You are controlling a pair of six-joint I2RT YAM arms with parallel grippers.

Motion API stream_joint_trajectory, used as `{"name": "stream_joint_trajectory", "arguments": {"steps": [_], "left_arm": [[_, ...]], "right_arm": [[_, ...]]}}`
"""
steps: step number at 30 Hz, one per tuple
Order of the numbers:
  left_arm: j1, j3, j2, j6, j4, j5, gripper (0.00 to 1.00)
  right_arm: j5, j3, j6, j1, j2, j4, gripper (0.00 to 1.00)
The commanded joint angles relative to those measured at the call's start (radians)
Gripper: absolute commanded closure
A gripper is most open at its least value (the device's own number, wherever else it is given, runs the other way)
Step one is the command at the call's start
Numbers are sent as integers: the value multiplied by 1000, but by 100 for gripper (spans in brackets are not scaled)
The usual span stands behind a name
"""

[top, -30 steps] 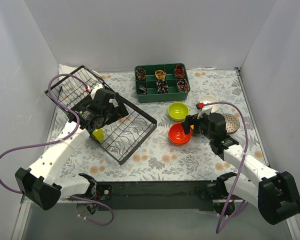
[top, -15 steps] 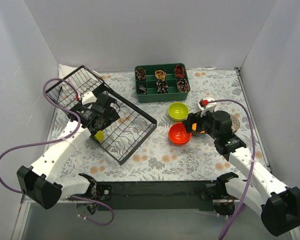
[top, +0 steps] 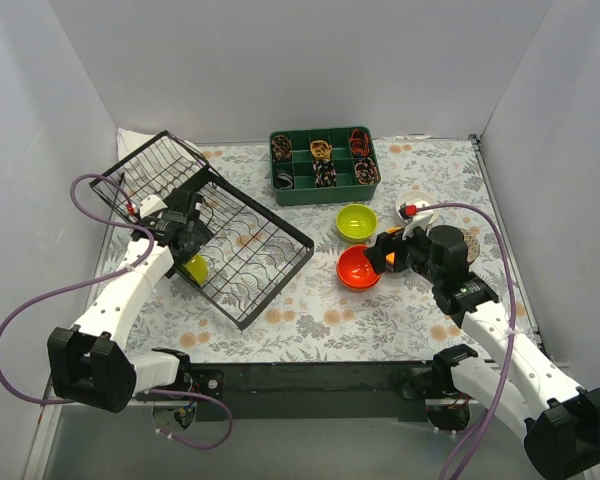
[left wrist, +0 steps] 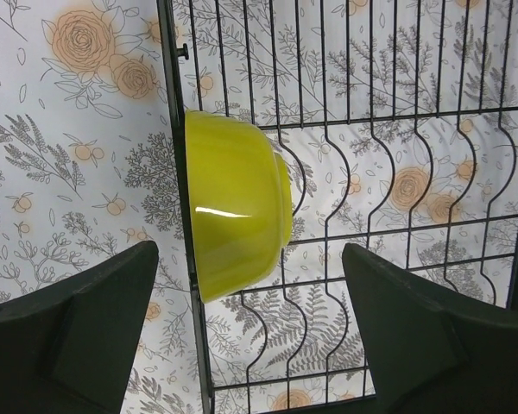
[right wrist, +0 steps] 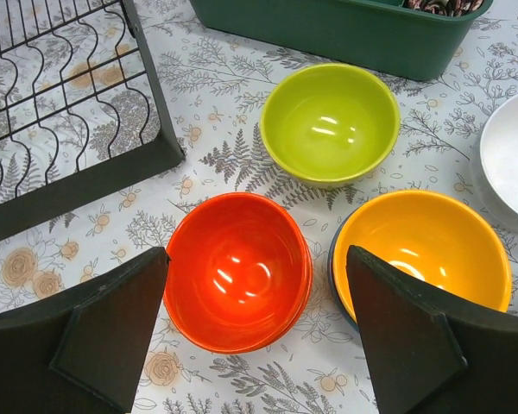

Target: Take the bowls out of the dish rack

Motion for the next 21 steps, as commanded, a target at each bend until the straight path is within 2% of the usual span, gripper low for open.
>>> {"name": "stream_joint_trajectory", "arguments": {"steps": [1, 11, 18, 19, 21], "left_arm": [[20, -16, 49, 27, 36, 14, 13], [23, 18, 190, 38, 0, -7, 23], [23, 36, 188, 28, -22, -17, 48], [23, 42, 179, 28, -28, -15, 55], [23, 53, 165, 28, -29, -15, 60]], "right_arm": [[-21, -8, 6, 4, -28, 9, 8], [-27, -26, 15, 4, -40, 9, 9], [-30, -26, 15, 4, -42, 9, 9], [-30, -25, 13, 4, -42, 9, 9], [-32, -23, 13, 4, -42, 9, 9]]}}
